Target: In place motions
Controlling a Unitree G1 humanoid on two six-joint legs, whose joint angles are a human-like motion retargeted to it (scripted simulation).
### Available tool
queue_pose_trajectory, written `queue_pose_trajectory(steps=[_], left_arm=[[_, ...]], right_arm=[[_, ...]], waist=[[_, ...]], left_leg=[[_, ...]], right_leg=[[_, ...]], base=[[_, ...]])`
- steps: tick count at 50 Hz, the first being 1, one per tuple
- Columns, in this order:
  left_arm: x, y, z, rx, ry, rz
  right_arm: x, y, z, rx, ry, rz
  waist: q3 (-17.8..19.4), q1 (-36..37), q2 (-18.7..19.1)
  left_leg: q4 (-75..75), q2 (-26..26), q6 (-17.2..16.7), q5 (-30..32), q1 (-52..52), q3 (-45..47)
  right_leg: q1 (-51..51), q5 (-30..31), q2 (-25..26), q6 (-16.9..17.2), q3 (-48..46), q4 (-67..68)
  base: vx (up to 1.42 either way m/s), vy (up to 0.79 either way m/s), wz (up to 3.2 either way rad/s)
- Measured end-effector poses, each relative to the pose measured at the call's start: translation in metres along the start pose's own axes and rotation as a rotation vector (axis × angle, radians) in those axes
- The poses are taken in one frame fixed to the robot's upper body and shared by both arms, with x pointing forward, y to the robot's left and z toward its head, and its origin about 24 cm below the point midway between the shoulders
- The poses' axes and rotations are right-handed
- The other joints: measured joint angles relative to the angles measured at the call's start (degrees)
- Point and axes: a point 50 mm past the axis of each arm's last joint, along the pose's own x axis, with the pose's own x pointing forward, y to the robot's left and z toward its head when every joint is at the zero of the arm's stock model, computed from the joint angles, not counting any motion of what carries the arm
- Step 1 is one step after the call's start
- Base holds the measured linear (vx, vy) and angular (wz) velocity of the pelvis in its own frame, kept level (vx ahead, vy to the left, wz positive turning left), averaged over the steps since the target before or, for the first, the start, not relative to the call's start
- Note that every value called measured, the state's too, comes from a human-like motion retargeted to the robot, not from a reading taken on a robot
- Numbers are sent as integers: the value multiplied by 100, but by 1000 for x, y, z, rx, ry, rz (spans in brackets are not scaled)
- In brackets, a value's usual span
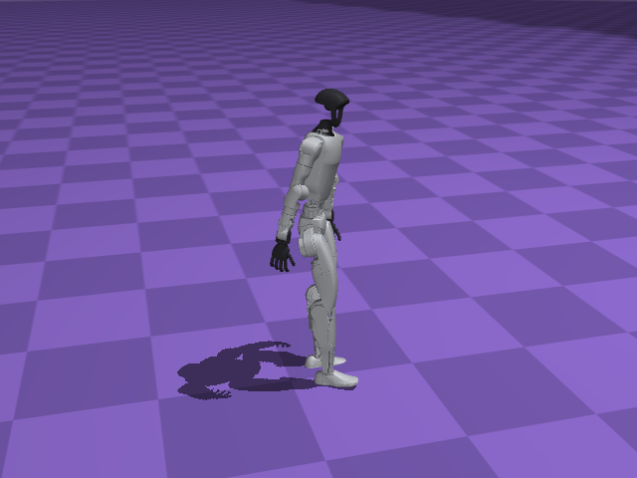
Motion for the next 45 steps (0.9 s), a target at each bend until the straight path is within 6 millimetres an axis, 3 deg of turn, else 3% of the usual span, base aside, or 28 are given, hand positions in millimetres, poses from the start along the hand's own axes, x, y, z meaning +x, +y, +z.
queue_pose_trajectory(steps=[7, 17, 22, 26, 30, 33, 35, 38, 40, 42, 45], left_arm=[[2, -10, 10, -29, -25, -27], [2, -42, 15, -59, -49, -111], [2, -47, 12, -33, -44, -121], [2, -49, 10, -11, -37, -117], [2, -36, 7, 44, -21, -85], [1, -21, -6, 85, 14, -35], [-1, -14, -17, 66, 45, -9], [-3, -16, -32, -64, 82, 0], [-4, -22, -40, -173, 109, -6], [-5, -31, -48, -261, 134, -15], [-7, -41, -55, -322, 154, -26]], right_arm=[[-4, -9, -18, 92, 76, -44], [-2, -6, -10, 99, 52, -26], [-1, 3, -6, 72, 46, 11], [1, 10, 0, 50, 20, 34], [2, 14, 5, -18, 13, 48], [2, 19, 3, -43, 21, 65], [3, 21, 5, -45, 10, 72], [4, 20, 15, -28, -38, 63], [3, 15, 20, -14, -66, 51], [3, 8, 24, 10, -83, 30], [2, -3, 27, 48, -93, -5]], waist=[[-163, -164, 216], [-358, -70, 634], [-475, 102, 420], [-475, 198, 348], [-534, 171, 88], [-662, 315, -147], [-750, 450, -301], [-749, 654, -349], [-712, 845, -284], [-675, 1033, -212], [-654, 1231, -147]], left_leg=[[75, 286, 27, -131, -188, 753], [185, 648, -73, -395, -46, 1981], [282, 444, -155, -547, 238, 2570], [564, 590, -247, -648, 387, 2779], [1382, 915, -274, -834, 481, 2901], [2320, 1311, -161, -862, 507, 2877], [3154, 1676, 94, -871, 420, 2752], [4361, 2073, 863, -1078, -28, 1834], [4780, 1912, 931, -1198, -451, 718], [4861, 1387, 843, -1264, -789, -356], [4730, 779, 811, -1323, -1022, -1239]], right_leg=[[224, 62, -220, -457, -1343, 318], [1442, -384, -553, -958, -3861, 405], [1587, -364, -570, -773, -3458, 58], [1592, -204, -516, -656, -3082, -84], [1678, -143, -550, -682, -2795, -219], [1660, -85, -672, -711, -2436, -132], [1606, -64, -747, -763, -2185, -45], [1502, 10, -675, -869, -1672, 50], [1430, 109, -543, -927, -1192, 62], [1355, 197, -456, -944, -709, 90], [1245, 287, -385, -938, -99, 117]], base=[[-23, 7, -160], [-10, 1, -138], [1, -8, -91], [-6, -16, -40], [2, -21, -45], [11, -28, -90], [9, -30, -127], [4, -22, -174], [1, -8, -232], [3, 1, -244], [8, 4, -216]])
